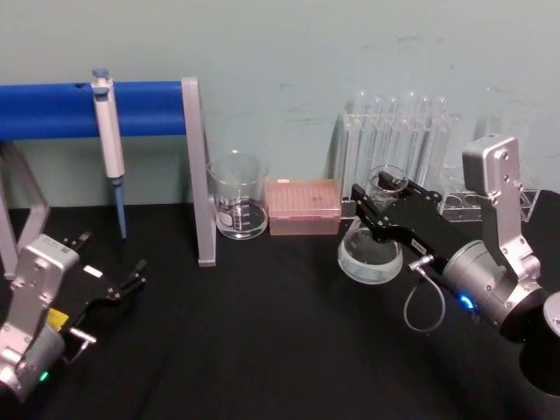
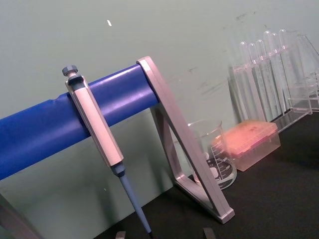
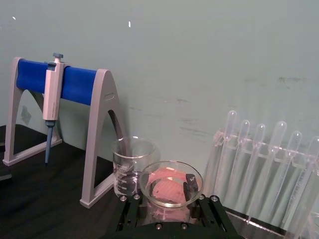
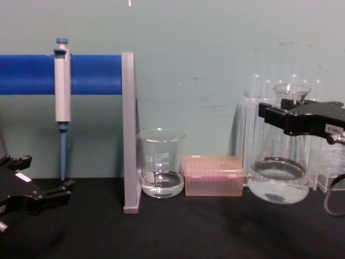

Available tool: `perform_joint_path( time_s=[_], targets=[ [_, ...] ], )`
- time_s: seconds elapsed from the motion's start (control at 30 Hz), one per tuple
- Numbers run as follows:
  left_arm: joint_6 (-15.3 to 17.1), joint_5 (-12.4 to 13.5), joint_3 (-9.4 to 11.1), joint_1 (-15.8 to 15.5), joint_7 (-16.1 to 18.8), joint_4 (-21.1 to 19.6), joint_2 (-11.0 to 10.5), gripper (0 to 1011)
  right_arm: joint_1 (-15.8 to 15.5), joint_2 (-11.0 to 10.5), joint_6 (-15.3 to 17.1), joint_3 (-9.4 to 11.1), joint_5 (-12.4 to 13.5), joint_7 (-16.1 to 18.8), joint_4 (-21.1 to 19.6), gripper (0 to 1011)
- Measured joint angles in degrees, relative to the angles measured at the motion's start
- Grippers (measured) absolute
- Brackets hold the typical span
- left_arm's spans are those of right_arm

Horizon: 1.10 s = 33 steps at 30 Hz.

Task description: Grasp the erlenmeyer flask with one hand, shake it three times, then place it back.

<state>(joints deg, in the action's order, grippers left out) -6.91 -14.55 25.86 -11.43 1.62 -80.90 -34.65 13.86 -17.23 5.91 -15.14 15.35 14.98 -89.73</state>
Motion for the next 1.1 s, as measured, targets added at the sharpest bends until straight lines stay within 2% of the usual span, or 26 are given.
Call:
perform_joint_path(
  time_s=[0.43,1.1],
  targets=[
    [0.00,0.00,0.00,0.00,0.00,0.00,0.00,1001,0.58,0.68,-0.01,-0.41,-0.39,1.01,0.53,453],
    [0.00,0.00,0.00,0.00,0.00,0.00,0.00,1001,3.42,1.89,-0.58,-3.68,0.60,4.32,3.12,453]
  ],
)
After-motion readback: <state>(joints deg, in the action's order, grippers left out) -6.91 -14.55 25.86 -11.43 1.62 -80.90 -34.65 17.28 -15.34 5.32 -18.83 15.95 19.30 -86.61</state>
